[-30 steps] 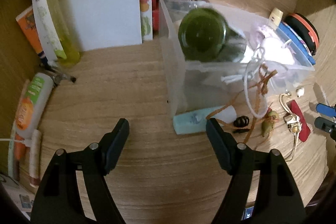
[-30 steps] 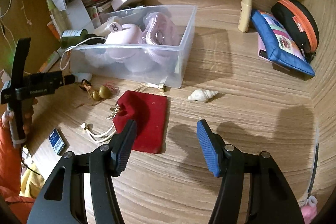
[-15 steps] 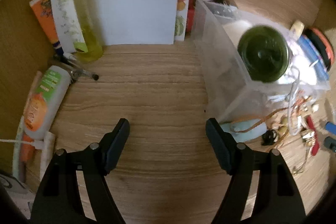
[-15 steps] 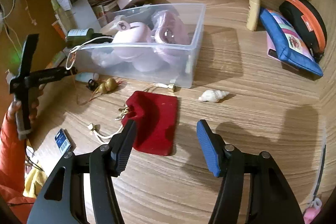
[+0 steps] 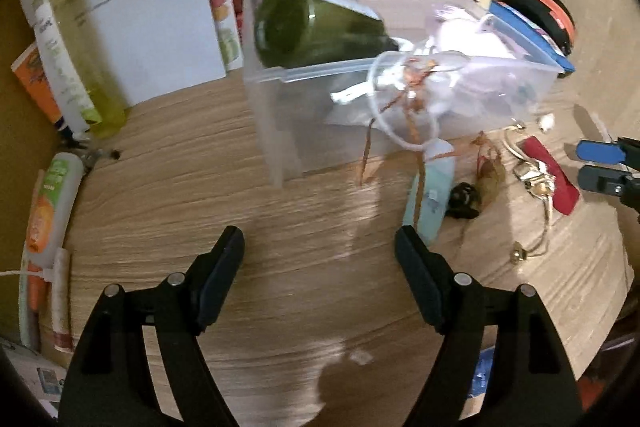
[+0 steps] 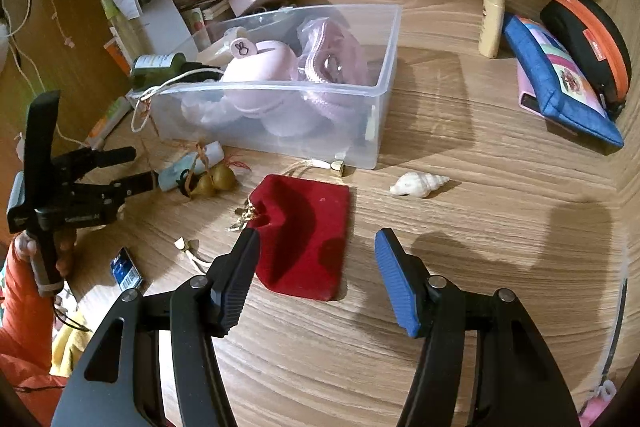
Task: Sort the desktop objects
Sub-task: 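Withdraw both tools toward the red velvet pouch and light blue tube, then grasp the light blue tube with the left tool while the right tool grasps the red velvet pouch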
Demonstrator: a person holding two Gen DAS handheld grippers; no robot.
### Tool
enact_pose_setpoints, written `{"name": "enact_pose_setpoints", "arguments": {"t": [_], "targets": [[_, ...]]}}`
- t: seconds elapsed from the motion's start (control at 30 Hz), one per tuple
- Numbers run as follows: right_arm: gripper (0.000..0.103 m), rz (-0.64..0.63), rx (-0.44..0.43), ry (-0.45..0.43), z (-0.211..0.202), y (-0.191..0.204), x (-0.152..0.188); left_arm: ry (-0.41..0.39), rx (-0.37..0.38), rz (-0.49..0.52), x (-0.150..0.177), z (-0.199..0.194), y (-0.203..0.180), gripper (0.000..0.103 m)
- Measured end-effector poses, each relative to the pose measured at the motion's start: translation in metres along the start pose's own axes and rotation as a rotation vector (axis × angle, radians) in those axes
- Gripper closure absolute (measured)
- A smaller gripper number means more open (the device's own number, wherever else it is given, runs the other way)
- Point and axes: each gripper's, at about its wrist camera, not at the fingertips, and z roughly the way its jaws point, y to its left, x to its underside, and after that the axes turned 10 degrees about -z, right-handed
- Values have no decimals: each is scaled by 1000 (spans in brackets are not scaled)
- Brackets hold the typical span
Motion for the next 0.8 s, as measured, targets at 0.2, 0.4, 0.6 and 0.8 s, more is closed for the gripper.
{"name": "enact_pose_setpoints", "arguments": {"t": [0.2,0.4,0.6,0.8], "targets": [[47,-5,-3,14,1,0,3,34,53,-8,5,4,4,26],[47,-6,-7,14,2,2,4,39,114,55,3,10,-15,26],[47,-8,-7,14,2,1,4,21,98,111,4,14,-32,36],[47,-3,-18,21,7,3,4,1,129,145,-7,21,-49,65]]}}
